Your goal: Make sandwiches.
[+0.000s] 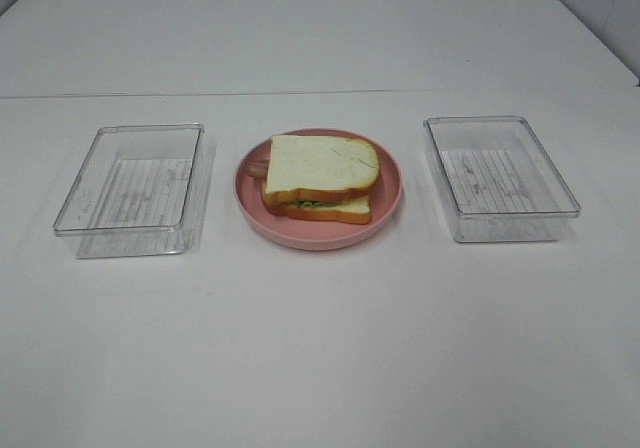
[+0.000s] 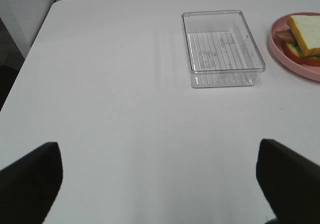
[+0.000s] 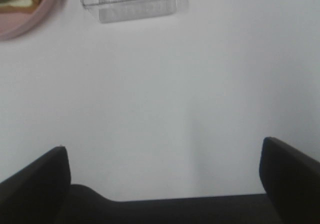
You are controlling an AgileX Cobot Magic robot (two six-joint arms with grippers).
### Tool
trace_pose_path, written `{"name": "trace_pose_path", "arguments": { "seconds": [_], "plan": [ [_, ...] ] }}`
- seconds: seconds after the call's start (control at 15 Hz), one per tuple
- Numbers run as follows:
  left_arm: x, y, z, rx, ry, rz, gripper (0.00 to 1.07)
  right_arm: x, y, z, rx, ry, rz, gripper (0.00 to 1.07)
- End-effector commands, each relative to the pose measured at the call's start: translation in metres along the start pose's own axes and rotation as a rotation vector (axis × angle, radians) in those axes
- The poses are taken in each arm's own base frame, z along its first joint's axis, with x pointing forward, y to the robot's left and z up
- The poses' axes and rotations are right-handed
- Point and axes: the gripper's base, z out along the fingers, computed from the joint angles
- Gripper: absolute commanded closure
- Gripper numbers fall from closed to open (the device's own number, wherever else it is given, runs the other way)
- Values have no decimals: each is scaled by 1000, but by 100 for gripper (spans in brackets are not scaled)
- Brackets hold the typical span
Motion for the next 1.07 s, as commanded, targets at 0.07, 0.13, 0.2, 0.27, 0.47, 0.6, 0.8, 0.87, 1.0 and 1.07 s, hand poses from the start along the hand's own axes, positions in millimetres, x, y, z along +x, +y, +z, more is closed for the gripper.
{"name": "trace_pose_path", "arguments": {
  "seconds": [0.07,0.13,0.2,0.27,0.47,0.6,0.8,0.87,1.0,1.07],
  "plan": [
    [1,0,-1,-1,-16,-6,9,19,-2,-18,-3,-113,-9,10],
    [1,0,-1,-1,-16,-6,9,34,-6,-25,20,-139,-49,10],
    [1,0,-1,-1,-16,-6,9,45,-8,-26,33,-147,-70,10],
    [1,0,-1,-1,-16,-6,9,56,-9,-22,37,-153,-72,10],
    [1,0,-1,0,-15,-7,9,77,-12,-26,50,-264,-77,10],
    [1,0,-1,0,-15,-6,9,84,-14,-32,54,-331,-71,10],
    [1,0,-1,2,-13,-8,9,85,-14,-33,59,-342,-64,10],
    [0,0,0,2,-8,-9,9,86,-14,-33,59,-348,-64,11],
    [0,0,0,1,-5,-8,9,86,-13,-33,39,-347,-50,11],
    [0,0,0,1,-5,-8,9,86,-10,-33,0,-343,-37,11]
  ]
}}
